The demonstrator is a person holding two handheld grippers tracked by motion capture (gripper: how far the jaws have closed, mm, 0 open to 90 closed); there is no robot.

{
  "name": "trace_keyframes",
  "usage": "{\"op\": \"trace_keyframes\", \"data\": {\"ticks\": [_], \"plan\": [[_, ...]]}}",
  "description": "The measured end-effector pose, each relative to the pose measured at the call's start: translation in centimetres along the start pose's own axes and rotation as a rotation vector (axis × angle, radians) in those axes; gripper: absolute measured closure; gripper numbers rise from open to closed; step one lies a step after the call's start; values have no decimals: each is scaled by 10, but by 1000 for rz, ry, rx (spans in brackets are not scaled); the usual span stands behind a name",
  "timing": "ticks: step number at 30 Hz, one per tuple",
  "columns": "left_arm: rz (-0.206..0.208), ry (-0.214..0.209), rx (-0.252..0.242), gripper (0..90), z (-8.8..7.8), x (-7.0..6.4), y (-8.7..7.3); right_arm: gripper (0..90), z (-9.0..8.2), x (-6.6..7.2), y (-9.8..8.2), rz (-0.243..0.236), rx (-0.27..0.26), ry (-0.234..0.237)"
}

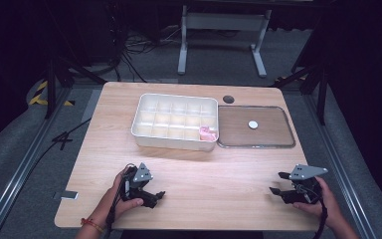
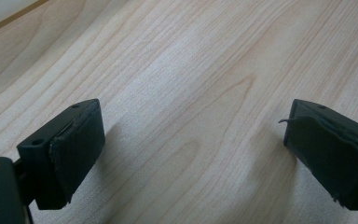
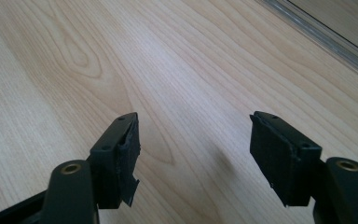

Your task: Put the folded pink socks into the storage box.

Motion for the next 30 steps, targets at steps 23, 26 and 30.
{"op": "trace_keyframes", "data": {"ticks": [23, 26, 30], "plan": [[-5, -1, -2, 53, 0, 0, 0, 276, 5, -11, -19, 117, -100, 8], [-5, -1, -2, 52, 0, 0, 0, 276, 5, -11, -19, 118, -100, 6], [-1, 0, 1, 53, 0, 0, 0, 276, 5, -12, -19, 129, -100, -5]]}}
Point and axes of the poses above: each handheld gripper's, and its own axes: z roughly forward along the jaws, y roughly out of its top, x roughly to its left, the point moved 10 cm from there along z, roughly forward along the jaws, and after that the axes turned 8 degrees about z, right-handed, at the moved point
